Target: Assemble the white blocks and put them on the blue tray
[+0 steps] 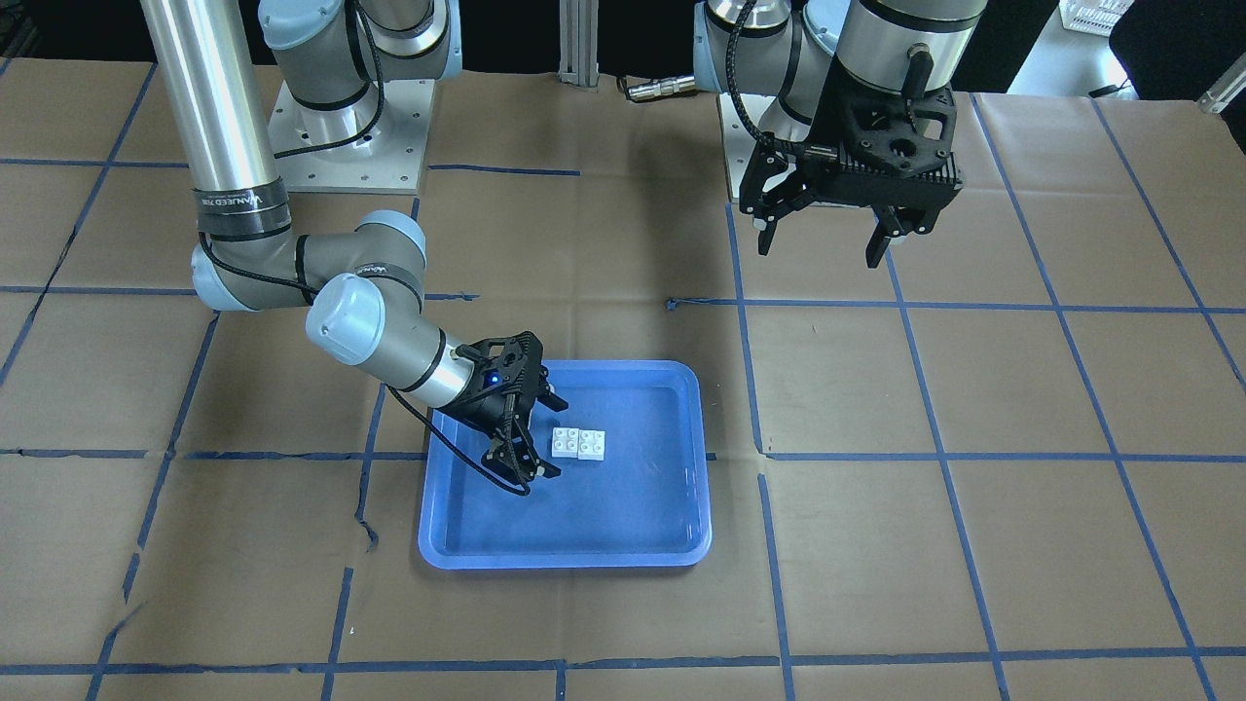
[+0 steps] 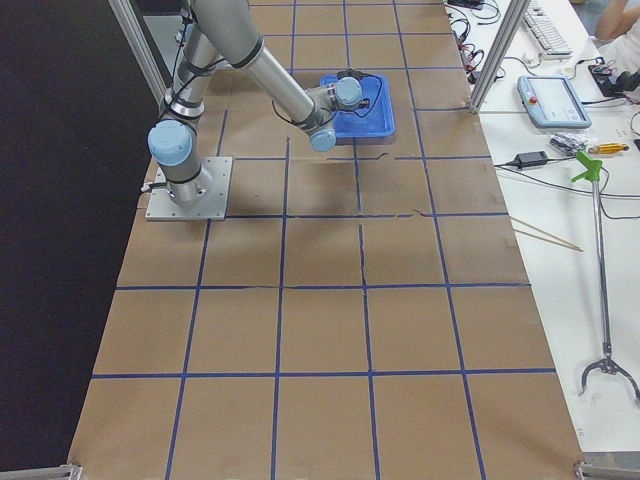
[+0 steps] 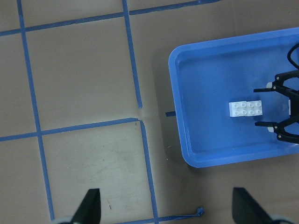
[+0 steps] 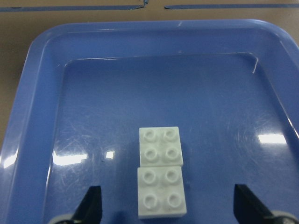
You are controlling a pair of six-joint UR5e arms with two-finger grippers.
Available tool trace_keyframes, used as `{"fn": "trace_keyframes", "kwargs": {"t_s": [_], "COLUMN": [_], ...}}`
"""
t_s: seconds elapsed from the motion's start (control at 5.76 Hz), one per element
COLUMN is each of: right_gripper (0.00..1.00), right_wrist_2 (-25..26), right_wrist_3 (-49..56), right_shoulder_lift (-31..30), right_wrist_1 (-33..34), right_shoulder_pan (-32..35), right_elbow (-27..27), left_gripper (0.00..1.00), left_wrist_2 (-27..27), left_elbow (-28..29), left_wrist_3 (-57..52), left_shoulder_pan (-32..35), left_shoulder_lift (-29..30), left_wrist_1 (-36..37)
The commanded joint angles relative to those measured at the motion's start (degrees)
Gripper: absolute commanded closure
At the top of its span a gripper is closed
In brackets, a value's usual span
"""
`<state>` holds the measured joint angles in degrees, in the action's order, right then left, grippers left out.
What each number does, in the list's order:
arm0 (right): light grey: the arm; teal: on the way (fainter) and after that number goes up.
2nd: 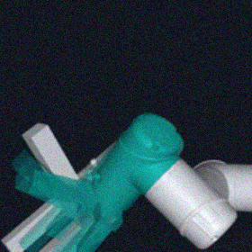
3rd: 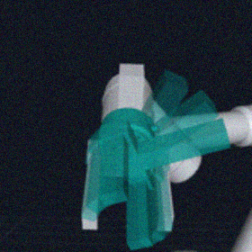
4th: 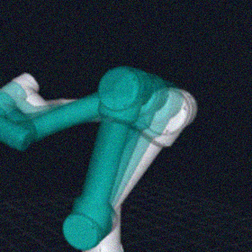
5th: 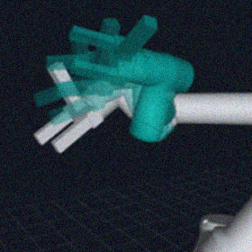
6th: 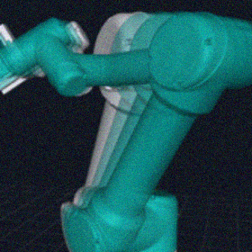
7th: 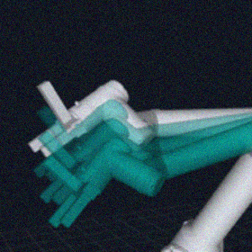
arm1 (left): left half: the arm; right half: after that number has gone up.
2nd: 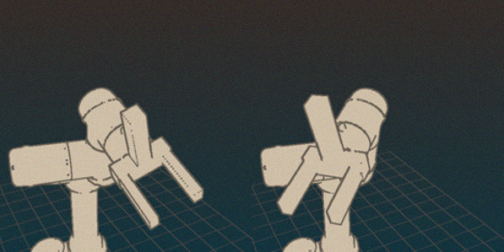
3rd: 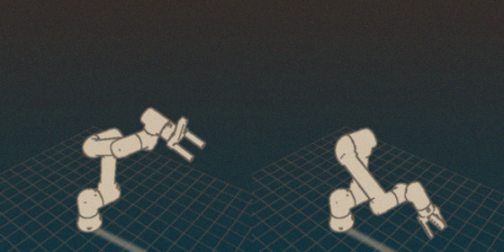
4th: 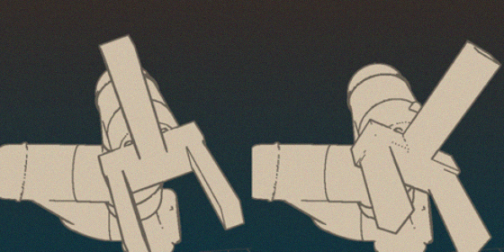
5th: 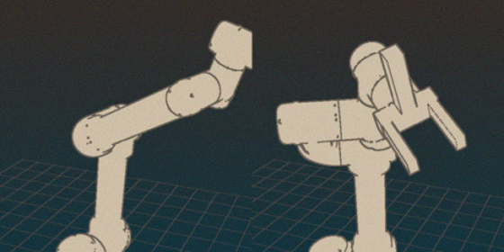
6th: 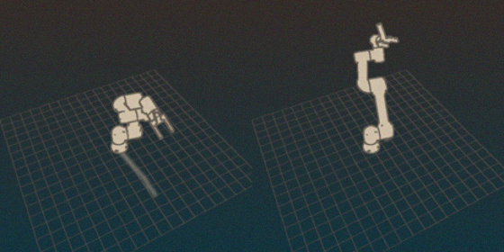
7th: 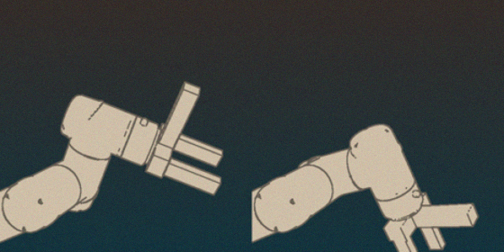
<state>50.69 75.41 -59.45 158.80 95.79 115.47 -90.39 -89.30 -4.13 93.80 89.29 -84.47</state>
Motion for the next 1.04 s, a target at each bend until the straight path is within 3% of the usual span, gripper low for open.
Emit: {"fn": "trace_keyframes", "kwargs": {"t_s": [0.0, 0.17, 0.52, 0.69, 0.87], "right_gripper": [0.00, 0.00, 0.00, 0.00, 0.00], "right_wrist_2": [1.0, 5.3, 14.1, 22.1, 31.7], "right_wrist_3": [-5.7, -11.9, -19.0, -31.2, -44.9], "right_shoulder_lift": [-1.5, -4.1, -12.4, -15.7, -17.9], "right_wrist_1": [0.0, -2.2, -23.7, -35.4, -39.2], "right_shoulder_pan": [-0.2, -0.3, -1.7, -2.4, -2.8], "right_elbow": [-2.4, -5.2, -10.8, -14.3, -16.7], "left_gripper": [0.01, 0.01, 0.01, 0.01, 0.01], "left_wrist_2": [0.1, 0.3, 0.3, 0.3, 0.3], "left_elbow": [0.0, 0.2, 0.2, 0.1, 0.1], "left_wrist_3": [0.0, 0.0, 0.0, 0.0, 0.0], "left_shoulder_pan": [-0.1, -0.4, -0.4, -0.4, -0.4], "left_shoulder_lift": [0.0, 0.1, 0.1, 0.1, 0.1], "left_wrist_1": [0.0, 0.1, 0.1, 0.1, 0.0]}}
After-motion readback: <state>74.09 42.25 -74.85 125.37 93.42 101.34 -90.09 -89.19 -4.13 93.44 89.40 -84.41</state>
